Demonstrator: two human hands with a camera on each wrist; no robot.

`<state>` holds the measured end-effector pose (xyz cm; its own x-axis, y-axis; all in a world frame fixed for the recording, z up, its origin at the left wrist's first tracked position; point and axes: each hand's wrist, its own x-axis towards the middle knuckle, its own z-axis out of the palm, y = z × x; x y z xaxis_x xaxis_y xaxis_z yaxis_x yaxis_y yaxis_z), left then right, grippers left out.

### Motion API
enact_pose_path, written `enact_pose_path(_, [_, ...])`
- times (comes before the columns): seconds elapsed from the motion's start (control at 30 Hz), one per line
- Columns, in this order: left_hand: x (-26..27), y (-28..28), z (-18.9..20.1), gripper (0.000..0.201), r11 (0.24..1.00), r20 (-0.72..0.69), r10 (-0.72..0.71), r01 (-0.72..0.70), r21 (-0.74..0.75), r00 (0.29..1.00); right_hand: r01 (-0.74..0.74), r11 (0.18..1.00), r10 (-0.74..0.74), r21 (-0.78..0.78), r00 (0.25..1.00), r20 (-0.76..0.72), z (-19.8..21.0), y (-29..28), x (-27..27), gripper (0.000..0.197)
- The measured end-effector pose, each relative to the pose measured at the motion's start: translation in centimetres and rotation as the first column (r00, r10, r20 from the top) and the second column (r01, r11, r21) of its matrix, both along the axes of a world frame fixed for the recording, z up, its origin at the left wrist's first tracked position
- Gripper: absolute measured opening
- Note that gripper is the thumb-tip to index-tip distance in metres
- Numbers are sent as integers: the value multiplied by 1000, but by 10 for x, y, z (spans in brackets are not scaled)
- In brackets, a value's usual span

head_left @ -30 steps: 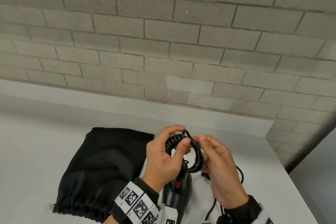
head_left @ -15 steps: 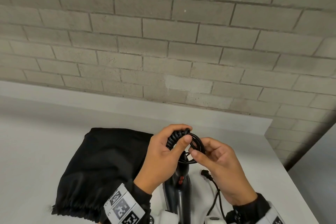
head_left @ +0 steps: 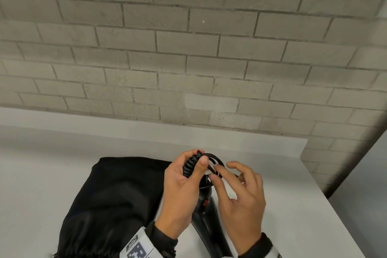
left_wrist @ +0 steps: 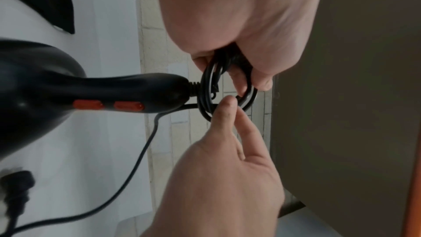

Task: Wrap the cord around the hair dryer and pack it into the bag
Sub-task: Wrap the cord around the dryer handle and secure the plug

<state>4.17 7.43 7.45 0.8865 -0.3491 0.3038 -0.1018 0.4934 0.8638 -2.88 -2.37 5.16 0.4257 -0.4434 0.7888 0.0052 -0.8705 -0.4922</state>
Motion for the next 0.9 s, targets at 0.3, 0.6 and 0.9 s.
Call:
enact_pose_path(0.3, [8, -4, 0, 20, 991, 144, 97, -108, 75, 985, -132, 911, 211, 391, 963, -168, 20, 20, -10, 31])
enact_pose_path(0.6, [17, -3, 0, 22, 976, 263, 111, -155, 152, 958, -292, 112, 494, 950, 846, 202, 63, 12, -28, 36])
enact_pose_path(0.9, [25, -4, -4, 16, 963, 319, 141, -204, 174, 937, -351, 433, 560, 830, 827, 58, 50, 25, -39, 30])
